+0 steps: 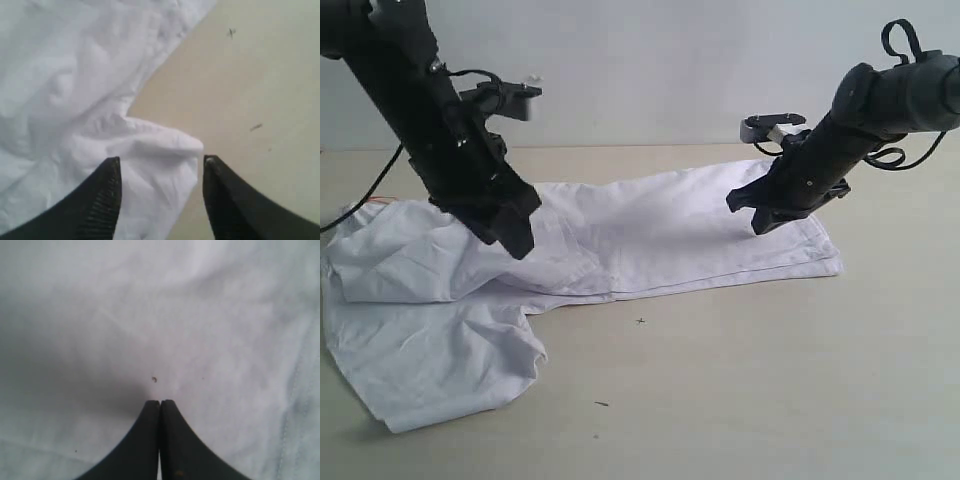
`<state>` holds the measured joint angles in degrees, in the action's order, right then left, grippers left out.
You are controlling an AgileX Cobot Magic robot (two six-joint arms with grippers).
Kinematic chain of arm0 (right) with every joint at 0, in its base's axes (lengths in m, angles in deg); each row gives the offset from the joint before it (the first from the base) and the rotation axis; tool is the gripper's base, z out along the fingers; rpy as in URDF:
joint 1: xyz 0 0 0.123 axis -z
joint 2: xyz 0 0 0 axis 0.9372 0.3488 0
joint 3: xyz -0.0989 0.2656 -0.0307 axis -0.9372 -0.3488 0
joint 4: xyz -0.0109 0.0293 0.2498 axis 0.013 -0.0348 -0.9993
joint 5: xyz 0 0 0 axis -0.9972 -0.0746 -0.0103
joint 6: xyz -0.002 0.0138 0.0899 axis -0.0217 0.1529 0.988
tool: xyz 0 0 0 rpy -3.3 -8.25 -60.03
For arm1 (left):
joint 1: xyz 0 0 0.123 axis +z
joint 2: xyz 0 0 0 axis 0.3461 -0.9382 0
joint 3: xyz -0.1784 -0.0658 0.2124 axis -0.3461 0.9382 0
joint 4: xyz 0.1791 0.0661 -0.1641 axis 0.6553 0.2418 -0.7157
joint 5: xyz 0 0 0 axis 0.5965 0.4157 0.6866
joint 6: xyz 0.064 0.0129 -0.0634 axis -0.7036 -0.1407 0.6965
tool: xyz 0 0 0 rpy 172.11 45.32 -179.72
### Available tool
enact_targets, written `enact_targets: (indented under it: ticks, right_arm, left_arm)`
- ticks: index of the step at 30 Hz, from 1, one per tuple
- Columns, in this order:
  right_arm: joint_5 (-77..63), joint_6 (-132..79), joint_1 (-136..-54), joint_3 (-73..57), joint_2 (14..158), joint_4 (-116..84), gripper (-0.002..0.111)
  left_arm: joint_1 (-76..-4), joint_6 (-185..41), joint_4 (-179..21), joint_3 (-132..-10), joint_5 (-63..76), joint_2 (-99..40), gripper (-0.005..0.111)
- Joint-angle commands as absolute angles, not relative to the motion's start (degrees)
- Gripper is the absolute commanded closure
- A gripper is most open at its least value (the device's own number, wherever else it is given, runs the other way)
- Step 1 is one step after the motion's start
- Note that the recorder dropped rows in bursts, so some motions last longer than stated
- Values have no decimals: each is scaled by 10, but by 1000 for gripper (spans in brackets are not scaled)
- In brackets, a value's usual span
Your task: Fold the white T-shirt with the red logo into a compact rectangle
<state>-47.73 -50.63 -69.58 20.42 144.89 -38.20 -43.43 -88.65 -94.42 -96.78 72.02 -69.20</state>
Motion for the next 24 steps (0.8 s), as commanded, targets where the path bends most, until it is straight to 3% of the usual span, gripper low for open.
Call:
enact_targets:
  ticks: [1,6,11,19,24]
  right_arm:
    - [-479,-510,-693,203,1448,-384,108]
    - [-494,-510,-693,203,1448,-384,108]
    - [-495,-510,-693,203,1448,-386,108]
    - [-494,-510,-693,203,1448,-386,108]
    - [-493,-510,-693,203,1448,-386,108]
  left_arm:
    - [-503,-824,-887,-810,628,-593,57]
    - [-575,-748,-842,-663,487,-534,57]
    - [-615,-683,-765,-555,382,-550,47]
    - [-646,-561,-603,-550,345,-618,43]
    - [-647,-363,-395,-562,408,-658,46]
